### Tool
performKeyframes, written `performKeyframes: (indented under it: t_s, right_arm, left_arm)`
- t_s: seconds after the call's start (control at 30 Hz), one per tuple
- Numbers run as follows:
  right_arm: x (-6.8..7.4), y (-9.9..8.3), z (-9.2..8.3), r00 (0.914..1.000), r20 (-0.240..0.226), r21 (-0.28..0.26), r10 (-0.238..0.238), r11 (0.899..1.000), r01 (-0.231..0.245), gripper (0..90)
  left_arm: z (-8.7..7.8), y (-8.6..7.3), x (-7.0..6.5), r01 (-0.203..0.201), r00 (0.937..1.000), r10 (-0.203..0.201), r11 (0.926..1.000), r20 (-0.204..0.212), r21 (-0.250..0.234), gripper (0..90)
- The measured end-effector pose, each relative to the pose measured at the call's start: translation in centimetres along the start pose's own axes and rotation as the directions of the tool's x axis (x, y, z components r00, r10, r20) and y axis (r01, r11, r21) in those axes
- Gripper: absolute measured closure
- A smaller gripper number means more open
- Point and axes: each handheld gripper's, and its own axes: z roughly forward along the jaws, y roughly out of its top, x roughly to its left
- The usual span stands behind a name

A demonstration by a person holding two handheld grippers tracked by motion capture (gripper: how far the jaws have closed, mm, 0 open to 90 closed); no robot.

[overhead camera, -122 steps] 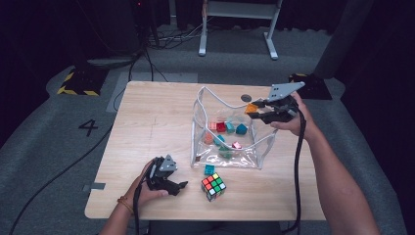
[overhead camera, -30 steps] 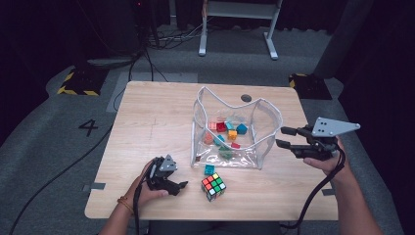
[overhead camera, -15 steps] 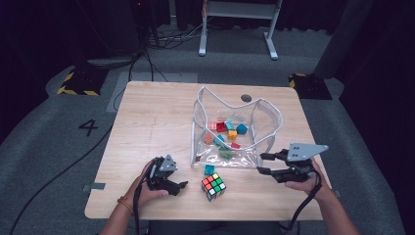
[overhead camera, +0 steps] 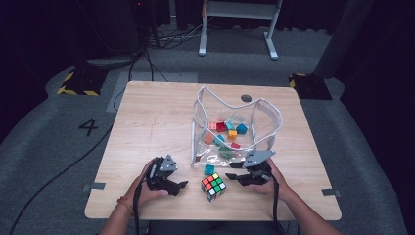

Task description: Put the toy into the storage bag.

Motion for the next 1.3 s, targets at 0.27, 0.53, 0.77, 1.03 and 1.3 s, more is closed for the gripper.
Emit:
performKeyframes:
  t_s: [0.27,0.53,0.77,1.03,1.3]
  right_arm:
    - [0.4,0.6,3.4,0.9997,0.006,0.044,-0.025,0.999,0.025,56.6]
    - [0.4,1.0,5.7,0.9975,0.000,0.061,-0.070,0.996,0.070,51.6]
    - [0.6,1.4,6.1,0.9958,0.014,0.052,-0.091,0.995,0.090,53.9]
    - [0.7,1.4,6.2,0.9971,-0.004,0.054,-0.077,0.996,0.077,58.1]
    - [0.4,1.1,5.9,0.9970,-0.035,0.038,-0.069,0.997,0.070,59.2]
  left_arm:
    - [0.0,0.0,0.0,0.004,1.0000,-0.004,1.0000,0.002,-0.001,13.6]
    - [0.0,0.0,0.0,0.004,1.0000,-0.004,1.0000,0.003,-0.001,13.7]
    - [0.0,0.0,0.0,0.003,1.0000,-0.003,1.0000,0.000,-0.003,13.7]
    - [0.0,0.0,0.0,0.002,1.0000,-0.002,1.0000,0.000,-0.003,13.7]
    - [0.0,0.0,0.0,0.000,1.0000,0.000,1.0000,-0.001,-0.001,13.7]
